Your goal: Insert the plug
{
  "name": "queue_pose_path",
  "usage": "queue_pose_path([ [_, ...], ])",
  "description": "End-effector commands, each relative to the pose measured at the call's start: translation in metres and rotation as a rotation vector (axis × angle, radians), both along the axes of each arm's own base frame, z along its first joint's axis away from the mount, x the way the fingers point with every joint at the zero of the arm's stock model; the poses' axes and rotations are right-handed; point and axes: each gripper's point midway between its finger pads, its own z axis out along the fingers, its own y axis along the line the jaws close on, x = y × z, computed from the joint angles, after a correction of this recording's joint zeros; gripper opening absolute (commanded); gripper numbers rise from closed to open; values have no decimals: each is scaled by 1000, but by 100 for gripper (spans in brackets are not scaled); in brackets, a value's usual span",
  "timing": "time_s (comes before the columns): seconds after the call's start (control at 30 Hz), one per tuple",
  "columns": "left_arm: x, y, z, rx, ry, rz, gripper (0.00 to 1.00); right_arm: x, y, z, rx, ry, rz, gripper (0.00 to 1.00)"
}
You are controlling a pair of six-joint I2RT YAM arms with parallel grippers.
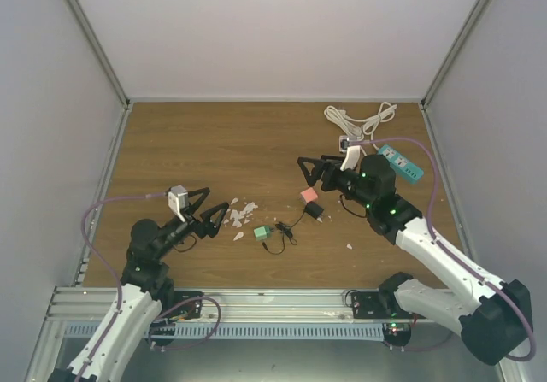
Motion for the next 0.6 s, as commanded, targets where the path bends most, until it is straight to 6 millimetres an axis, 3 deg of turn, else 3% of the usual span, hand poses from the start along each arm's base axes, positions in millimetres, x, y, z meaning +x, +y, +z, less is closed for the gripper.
queue_pose_path([
  [0.0,-1,-6,21,1,-121,-34,99,11,-9,1,-42,-31,-95,100],
  [0.23,5,-16,11,9,-73,-80,99,21,-33,-4,-120,-28,-226,100],
  [0.57,3,-7,16,17,-115,-20,99,32,-36,-18,-200,-2,-258,100],
])
